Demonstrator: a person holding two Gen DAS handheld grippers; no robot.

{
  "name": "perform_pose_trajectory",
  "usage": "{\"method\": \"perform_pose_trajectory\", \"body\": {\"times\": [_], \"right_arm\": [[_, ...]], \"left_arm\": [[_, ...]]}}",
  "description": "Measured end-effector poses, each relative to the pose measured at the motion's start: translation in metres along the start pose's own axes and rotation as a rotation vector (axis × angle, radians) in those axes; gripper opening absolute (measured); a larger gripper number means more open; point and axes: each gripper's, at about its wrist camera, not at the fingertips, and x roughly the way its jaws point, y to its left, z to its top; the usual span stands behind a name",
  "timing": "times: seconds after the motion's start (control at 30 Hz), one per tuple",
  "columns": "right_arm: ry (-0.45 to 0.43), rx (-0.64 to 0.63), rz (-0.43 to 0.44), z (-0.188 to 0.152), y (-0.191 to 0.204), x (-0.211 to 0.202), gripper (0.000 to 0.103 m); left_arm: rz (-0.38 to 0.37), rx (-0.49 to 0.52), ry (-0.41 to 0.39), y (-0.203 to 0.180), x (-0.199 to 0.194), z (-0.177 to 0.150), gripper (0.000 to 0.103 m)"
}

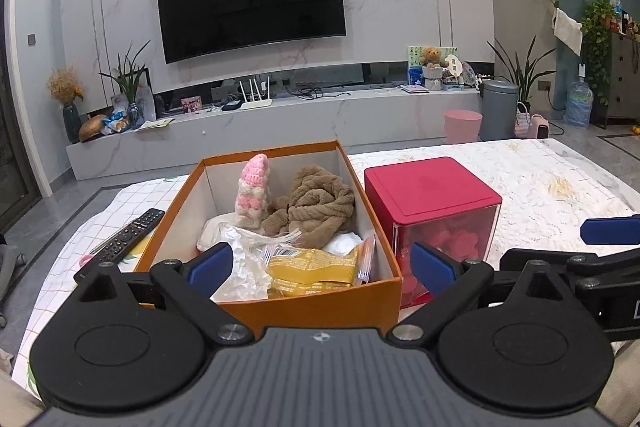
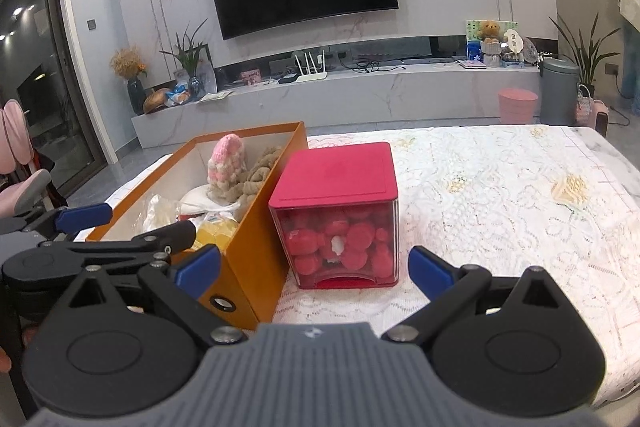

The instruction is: Organize soft objects

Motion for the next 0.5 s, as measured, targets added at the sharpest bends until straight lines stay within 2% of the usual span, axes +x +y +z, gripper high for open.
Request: {"method": "perform_pose_trajectory", "body": {"times": [0.5], "right_arm": [[0.019,-0.019,0.006,-0.0018,0.0020,0.0029,0.098]], "left_arm": [[0.016,-0.021,0.030,0.0006,0.0042,-0.0017,0.103]]}}
